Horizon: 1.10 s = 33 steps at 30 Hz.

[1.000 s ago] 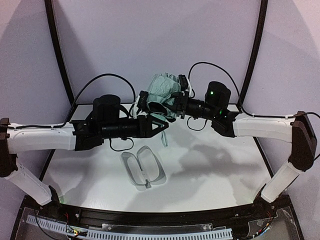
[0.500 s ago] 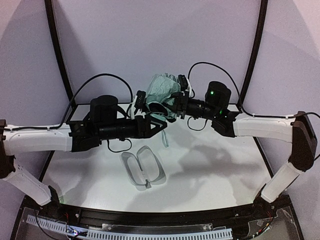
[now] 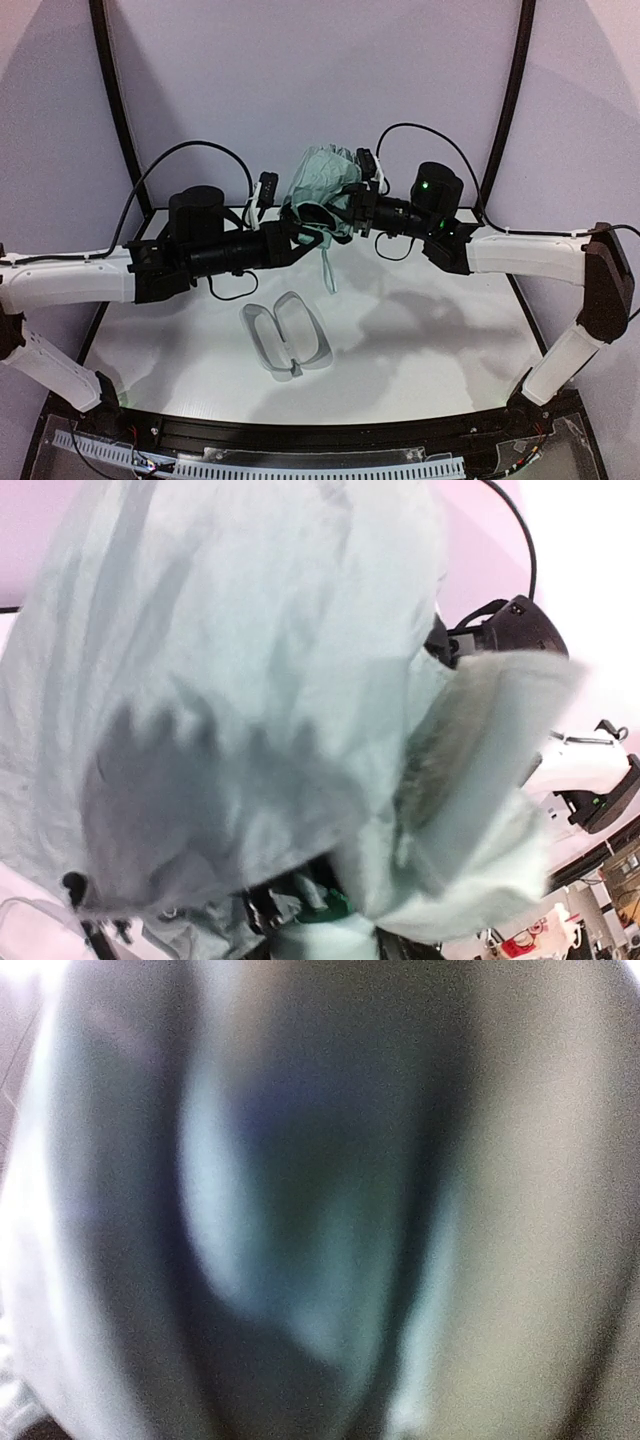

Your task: Open the umbrella

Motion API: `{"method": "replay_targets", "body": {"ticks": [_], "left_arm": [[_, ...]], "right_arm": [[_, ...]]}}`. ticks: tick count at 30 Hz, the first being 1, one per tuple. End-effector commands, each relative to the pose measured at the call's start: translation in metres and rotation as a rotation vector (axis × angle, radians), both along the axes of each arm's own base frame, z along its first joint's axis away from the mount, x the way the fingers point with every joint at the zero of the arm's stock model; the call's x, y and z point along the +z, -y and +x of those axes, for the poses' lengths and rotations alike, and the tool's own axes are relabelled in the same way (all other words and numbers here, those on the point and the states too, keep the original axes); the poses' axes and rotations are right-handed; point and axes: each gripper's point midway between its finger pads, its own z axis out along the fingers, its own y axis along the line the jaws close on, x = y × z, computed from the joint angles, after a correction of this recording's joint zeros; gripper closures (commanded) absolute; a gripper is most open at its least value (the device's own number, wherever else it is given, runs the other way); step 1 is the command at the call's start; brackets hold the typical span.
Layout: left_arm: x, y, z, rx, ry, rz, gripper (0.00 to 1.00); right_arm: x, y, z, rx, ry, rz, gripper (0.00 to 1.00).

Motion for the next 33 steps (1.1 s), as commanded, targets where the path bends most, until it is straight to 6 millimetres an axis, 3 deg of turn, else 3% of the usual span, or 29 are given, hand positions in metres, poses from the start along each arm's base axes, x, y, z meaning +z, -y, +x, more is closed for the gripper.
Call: {"method": "replay_targets", "body": {"ticks": [1,4,7,9,13,18,21,28,31,33], "left_arm": [[0.000,0.005,0.002,-0.005,-0.008,-0.007,0.80],[-0.007,0.004,0.008,0.027,-0.028,0.006,0.97],[-0.018,0.004,0.000,-0.004,-0.041,0.018,0.99],[-0.028,0.003,-0.014,-0.071,-0.058,0.032,0.99],[-0.068,-0.005,-0.063,-0.274,-0.189,0.050,0.99],[-0.103,-0.025,-0.099,-0.353,-0.338,0.078,0.99],[-0.105,-0.041,-0.117,-0.371,-0.365,0.064,0.99],[-0.102,-0.104,-0.149,-0.310,-0.359,0.102,0.99],[-0.096,-0.130,-0.158,-0.272,-0.357,0.133,0.99],[-0.090,-0.138,-0.161,-0.258,-0.359,0.121,0.99]], "right_arm": [[0.039,0.002,-0.016,0.028,0.102,0.095,1.00],[0.036,0.003,-0.015,0.018,0.103,0.083,1.00],[0.033,0.012,-0.001,-0.056,0.102,0.059,1.00],[0.035,0.032,0.025,-0.168,0.101,0.038,1.00],[0.053,0.083,0.086,-0.413,0.112,0.035,1.00],[0.078,0.139,0.136,-0.664,0.158,0.013,1.00],[0.089,0.176,0.164,-0.779,0.172,0.000,1.00],[0.101,0.279,0.223,-1.027,0.150,0.013,1.00],[0.107,0.304,0.235,-1.073,0.137,0.047,1.00],[0.108,0.301,0.240,-1.043,0.134,0.062,1.00]]}}
